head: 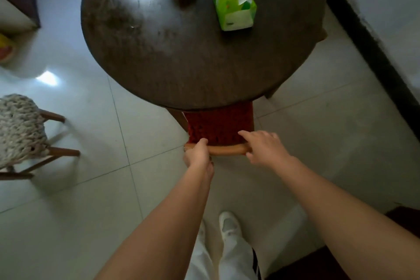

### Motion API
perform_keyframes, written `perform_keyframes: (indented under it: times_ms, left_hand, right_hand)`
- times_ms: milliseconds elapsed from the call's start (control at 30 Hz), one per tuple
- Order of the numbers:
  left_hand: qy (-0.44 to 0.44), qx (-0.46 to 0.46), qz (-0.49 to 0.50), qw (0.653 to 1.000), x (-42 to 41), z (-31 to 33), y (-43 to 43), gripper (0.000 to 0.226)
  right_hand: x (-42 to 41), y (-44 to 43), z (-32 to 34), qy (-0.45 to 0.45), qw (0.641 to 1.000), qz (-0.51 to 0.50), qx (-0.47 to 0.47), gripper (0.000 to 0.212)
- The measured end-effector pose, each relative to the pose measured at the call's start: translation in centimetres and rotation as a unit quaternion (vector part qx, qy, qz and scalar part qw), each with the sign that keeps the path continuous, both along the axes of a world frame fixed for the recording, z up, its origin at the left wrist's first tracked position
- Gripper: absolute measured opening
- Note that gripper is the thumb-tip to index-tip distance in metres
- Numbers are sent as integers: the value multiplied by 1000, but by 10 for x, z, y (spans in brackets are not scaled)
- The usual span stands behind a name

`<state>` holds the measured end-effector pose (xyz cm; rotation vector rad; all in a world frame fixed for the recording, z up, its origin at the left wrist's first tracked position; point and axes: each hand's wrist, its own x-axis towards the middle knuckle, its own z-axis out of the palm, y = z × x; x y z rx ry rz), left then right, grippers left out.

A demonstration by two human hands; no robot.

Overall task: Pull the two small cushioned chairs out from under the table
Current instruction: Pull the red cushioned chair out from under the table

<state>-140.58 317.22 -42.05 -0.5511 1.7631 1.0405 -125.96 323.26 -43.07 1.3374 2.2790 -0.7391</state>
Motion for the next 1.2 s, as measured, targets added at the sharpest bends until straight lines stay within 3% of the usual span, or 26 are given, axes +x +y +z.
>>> perform_keyframes:
  times_ms: [100, 233, 367, 567, 700, 1000, 1200]
  left_hand:
    - [3, -22, 61, 998, 6, -18, 2, 48]
    - [-45, 38, 111, 992, 13, -32, 6, 28]
    - [-8, 32, 110, 993, 14, -39, 7, 17]
    - [30, 30, 89, 995, 1, -29, -4, 11]
    - [52, 15, 53, 997, -22, -16, -21, 19]
    - [107, -22, -52, 993, -68, 40, -98, 16]
    - [169, -40, -108, 979, -119, 68, -165, 19]
  right_hand:
    - [-8, 0, -15, -55, 994, 89, -6, 58]
    - [-10, 1, -31, -80, 981, 172, 48, 43]
    - [-14, 4, -35, -83, 973, 206, 68, 41]
    - [-23, -13, -25, -47, 975, 202, 78, 30]
    - [-39, -34, -8, -28, 976, 206, 62, 25]
    - [-80, -125, 64, 11, 982, 186, -14, 22]
    - [-130, -198, 91, 50, 987, 111, -103, 22]
